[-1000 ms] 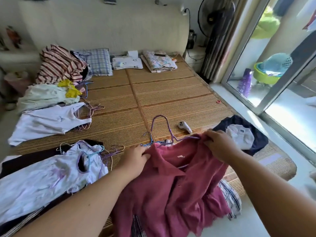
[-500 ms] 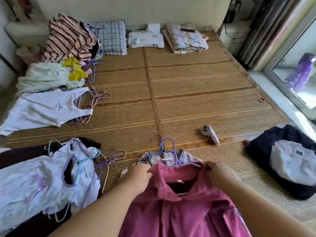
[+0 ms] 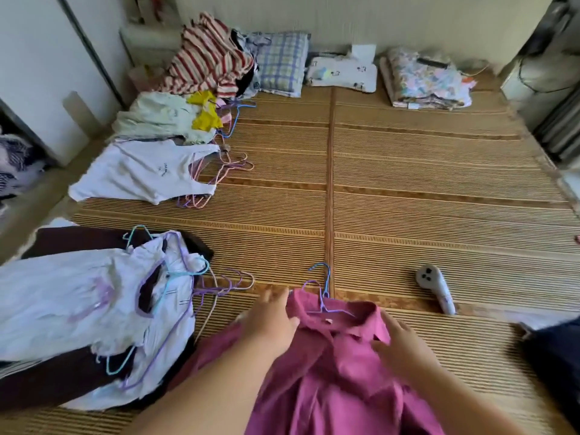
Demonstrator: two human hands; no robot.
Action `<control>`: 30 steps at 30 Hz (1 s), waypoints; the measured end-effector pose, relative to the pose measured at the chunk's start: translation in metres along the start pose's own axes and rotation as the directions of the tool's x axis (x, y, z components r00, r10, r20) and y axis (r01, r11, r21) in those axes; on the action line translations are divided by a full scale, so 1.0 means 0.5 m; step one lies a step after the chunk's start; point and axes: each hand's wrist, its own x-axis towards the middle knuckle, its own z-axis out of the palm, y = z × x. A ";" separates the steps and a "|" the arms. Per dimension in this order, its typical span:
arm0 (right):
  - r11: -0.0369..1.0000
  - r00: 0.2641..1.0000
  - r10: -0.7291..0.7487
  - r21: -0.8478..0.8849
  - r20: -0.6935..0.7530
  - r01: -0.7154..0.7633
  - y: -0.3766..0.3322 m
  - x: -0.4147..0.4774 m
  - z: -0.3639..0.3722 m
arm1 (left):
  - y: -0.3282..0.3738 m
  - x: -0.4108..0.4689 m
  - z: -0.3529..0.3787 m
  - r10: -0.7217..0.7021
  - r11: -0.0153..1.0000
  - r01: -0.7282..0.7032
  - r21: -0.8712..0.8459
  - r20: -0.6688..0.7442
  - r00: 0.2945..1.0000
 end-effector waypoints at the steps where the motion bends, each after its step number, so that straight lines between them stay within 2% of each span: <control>1: 0.999 0.999 -0.038 -0.017 0.023 0.038 -0.014 -0.016 -0.003 | -0.001 -0.017 -0.010 0.011 1.000 -0.011 -0.003 0.011 1.000; 7: 0.932 0.940 -0.313 -0.148 0.140 0.332 -0.160 -0.123 -0.053 | -0.027 -0.139 -0.114 0.126 0.991 -0.125 0.036 -0.023 0.992; 13: 0.830 0.852 -0.519 -0.192 0.076 0.523 -0.365 -0.234 -0.091 | -0.130 -0.272 -0.243 0.165 0.986 -0.165 0.011 -0.104 0.981; 16: 0.786 0.808 -0.586 -0.201 0.059 0.584 -0.491 -0.277 -0.070 | -0.235 -0.326 -0.300 0.147 0.989 -0.147 0.011 -0.148 0.978; 20: 0.791 0.805 -0.589 -0.154 0.069 0.592 -0.649 -0.304 0.001 | -0.401 -0.349 -0.361 0.109 0.994 -0.109 0.008 -0.133 0.985; 26: 0.848 0.854 -0.514 -0.100 0.083 0.520 -0.854 -0.294 0.174 | -0.657 -0.302 -0.461 0.101 0.995 -0.100 0.012 -0.084 0.991; 30: 0.904 0.904 -0.417 -0.057 0.095 0.423 -0.930 -0.263 0.267 | -0.777 -0.244 -0.502 0.111 0.992 -0.107 0.069 -0.063 0.992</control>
